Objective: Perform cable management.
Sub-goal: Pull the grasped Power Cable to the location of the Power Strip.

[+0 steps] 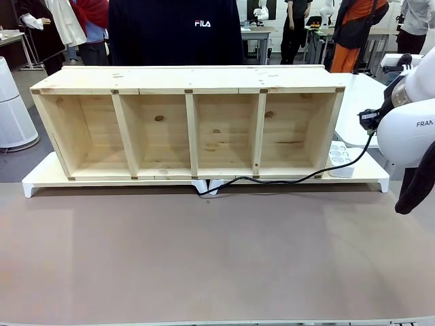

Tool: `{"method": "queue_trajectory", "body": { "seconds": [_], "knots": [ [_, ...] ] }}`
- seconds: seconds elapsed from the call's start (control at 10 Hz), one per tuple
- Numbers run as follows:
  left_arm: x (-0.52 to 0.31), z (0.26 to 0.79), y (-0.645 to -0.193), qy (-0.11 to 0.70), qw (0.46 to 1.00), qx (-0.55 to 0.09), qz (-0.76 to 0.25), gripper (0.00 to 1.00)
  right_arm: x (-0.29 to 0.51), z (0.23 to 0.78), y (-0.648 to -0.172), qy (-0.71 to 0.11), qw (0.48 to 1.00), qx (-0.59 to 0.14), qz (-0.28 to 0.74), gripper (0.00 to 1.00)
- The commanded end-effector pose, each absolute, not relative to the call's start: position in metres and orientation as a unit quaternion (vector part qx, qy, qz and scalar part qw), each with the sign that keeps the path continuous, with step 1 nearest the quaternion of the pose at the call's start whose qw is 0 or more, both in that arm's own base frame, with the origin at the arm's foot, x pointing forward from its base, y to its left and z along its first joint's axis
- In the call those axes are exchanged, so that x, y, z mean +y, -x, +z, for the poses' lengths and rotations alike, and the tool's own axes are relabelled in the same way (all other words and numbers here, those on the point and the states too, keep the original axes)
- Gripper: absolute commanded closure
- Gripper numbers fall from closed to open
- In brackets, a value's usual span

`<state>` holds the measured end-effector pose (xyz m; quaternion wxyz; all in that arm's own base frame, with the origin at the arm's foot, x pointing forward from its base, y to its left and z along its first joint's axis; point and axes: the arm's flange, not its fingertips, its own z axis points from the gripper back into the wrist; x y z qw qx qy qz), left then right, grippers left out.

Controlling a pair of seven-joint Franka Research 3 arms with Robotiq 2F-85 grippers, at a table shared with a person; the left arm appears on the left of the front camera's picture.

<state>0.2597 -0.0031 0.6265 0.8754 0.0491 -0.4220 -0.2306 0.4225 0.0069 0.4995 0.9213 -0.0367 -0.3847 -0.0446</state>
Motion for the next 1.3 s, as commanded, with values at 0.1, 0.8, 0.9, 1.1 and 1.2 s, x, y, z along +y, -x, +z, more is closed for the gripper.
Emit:
{"method": "queue_trajectory", "body": {
  "seconds": [0.1,0.8,0.9,1.1,1.2],
  "knots": [
    [-0.003,0.627,-0.259,-0.049,0.875,-0.423,-0.230,0.00,-0.010,0.506,-0.455,0.028,0.925,-0.376,-0.052,0.84],
    [-0.003,0.627,-0.259,-0.049,0.875,-0.423,-0.230,0.00,-0.010,0.516,-0.487,0.007,0.929,-0.366,-0.051,0.84],
    [-0.003,0.627,-0.259,-0.049,0.875,-0.423,-0.230,0.00,-0.010,0.516,-0.489,0.008,0.931,-0.361,-0.051,0.84],
    [-0.003,0.627,-0.259,-0.049,0.875,-0.423,-0.230,0.00,-0.010,0.513,-0.489,0.011,0.932,-0.359,-0.049,0.84],
    [-0.003,0.627,-0.259,-0.049,0.875,-0.423,-0.230,0.00,-0.010,0.513,-0.489,0.010,0.932,-0.360,-0.049,0.84]
  ]
}}
